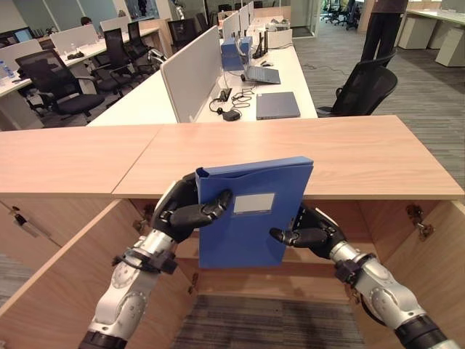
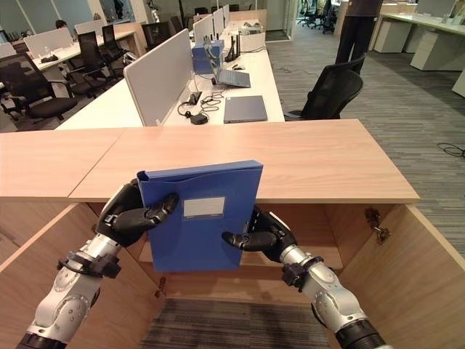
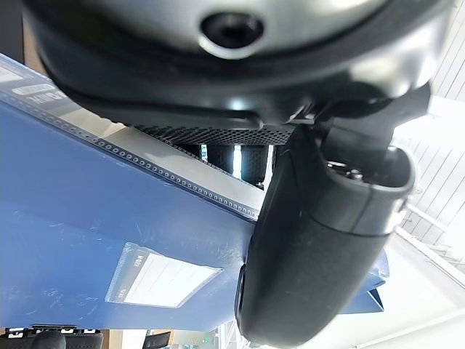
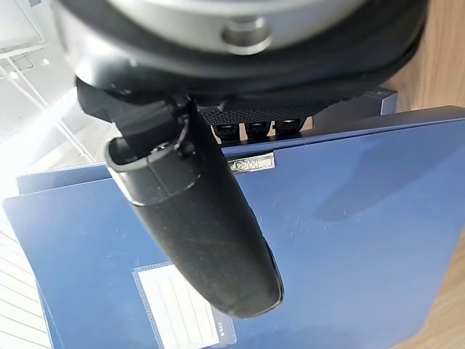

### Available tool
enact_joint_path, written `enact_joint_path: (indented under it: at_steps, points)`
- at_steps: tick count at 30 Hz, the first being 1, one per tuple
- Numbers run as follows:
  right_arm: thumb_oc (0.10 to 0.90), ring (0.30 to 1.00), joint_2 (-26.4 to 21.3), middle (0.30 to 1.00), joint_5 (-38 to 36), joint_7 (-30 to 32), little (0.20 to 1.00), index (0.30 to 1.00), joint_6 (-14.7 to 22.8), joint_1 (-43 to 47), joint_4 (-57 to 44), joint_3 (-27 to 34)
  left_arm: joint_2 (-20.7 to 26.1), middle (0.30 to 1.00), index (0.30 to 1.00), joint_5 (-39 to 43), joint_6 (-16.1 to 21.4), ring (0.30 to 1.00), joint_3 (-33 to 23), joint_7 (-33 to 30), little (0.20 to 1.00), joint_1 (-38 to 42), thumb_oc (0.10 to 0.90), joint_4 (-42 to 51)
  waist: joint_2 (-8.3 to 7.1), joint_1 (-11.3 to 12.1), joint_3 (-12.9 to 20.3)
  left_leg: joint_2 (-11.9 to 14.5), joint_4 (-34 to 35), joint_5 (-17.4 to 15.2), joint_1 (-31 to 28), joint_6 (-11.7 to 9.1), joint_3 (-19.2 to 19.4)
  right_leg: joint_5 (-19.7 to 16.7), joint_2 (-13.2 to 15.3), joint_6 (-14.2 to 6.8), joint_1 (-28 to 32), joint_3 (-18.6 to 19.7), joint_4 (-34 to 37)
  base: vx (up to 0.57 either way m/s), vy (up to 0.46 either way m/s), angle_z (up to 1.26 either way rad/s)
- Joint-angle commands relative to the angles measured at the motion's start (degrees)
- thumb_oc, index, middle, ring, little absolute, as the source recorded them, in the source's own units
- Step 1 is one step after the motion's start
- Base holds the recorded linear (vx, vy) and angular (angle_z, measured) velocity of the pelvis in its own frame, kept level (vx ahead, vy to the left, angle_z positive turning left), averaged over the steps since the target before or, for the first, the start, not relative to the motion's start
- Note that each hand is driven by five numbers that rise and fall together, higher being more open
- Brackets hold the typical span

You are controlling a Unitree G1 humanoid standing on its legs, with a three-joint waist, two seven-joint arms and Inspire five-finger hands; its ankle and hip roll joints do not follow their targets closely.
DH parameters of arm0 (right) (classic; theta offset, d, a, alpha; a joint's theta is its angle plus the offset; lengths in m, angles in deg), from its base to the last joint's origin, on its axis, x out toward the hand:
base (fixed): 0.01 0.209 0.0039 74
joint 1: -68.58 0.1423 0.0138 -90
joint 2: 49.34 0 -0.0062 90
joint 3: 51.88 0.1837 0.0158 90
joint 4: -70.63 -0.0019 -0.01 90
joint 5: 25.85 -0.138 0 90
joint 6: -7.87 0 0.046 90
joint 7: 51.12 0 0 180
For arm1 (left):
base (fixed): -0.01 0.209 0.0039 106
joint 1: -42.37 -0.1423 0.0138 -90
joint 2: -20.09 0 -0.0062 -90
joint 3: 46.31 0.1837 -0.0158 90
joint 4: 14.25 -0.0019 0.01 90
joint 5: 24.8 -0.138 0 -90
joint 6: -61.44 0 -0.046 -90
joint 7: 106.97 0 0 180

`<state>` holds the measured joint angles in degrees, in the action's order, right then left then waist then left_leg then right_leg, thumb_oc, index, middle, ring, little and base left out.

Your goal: Put the empty folder in the office cabinet

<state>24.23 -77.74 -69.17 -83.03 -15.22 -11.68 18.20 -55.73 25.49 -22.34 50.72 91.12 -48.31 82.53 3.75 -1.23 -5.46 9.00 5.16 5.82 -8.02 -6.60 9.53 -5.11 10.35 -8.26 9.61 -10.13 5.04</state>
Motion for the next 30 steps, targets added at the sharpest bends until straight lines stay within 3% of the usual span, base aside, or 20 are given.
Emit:
enact_joint_path:
  at_steps: [1,6,11,20,30]
  points:
    - [0.800,0.900,11.15,0.900,-4.24,-8.44,0.900,0.900,3.82,16.30,-10.19,-9.22,-5.00,0.300,0.300,7.56,1.72,0.300,11.50,7.22,0.300,16.02,0.400,8.00,-2.41,0.38,1.06,1.19,-0.16,-5.51,-3.82,-2.36,1.56,8.57,1.75,-2.48,1.88,3.08,-2.67,0.00,0.000,0.00]
    - [0.800,0.900,10.36,0.900,-7.01,-12.37,0.900,0.900,1.61,16.08,-13.62,-13.12,-4.58,0.300,0.300,11.75,-1.25,0.300,14.51,11.11,0.300,16.82,0.400,9.44,-2.29,0.11,0.94,1.26,-0.16,-5.44,-3.84,-2.37,1.63,8.53,1.69,-2.49,1.72,3.20,-2.81,0.00,0.000,0.00]
    - [0.800,0.900,7.18,0.900,-9.68,-16.16,0.900,0.900,-0.18,16.90,-17.03,-16.48,-0.47,0.300,0.300,15.93,-3.99,0.300,16.14,16.24,0.300,19.62,0.400,10.03,-2.18,-0.14,0.82,1.30,-0.16,-5.15,-3.68,-2.50,1.80,8.49,1.50,-2.73,1.30,3.38,-3.08,0.00,0.000,0.00]
    - [0.800,0.900,3.30,0.900,-10.26,-19.86,0.900,0.900,-2.27,18.57,-19.19,-18.26,4.58,0.300,0.300,14.69,-2.29,0.300,11.10,20.52,0.300,20.85,0.400,7.29,-2.06,-0.16,0.97,1.37,-0.16,-5.02,-3.90,-2.81,2.22,8.51,1.45,-2.91,1.13,3.47,-3.05,0.00,0.001,-0.01]
    - [0.800,0.900,10.65,0.900,-12.09,-17.22,0.900,0.900,0.06,19.83,-22.13,-13.28,-0.62,0.300,0.300,13.85,-1.00,0.300,6.41,17.12,0.300,19.88,0.400,1.12,-1.75,-0.20,1.51,1.33,-0.16,-5.21,-4.25,-2.65,2.23,8.69,1.45,-2.49,1.11,3.85,-3.27,0.00,0.001,0.00]
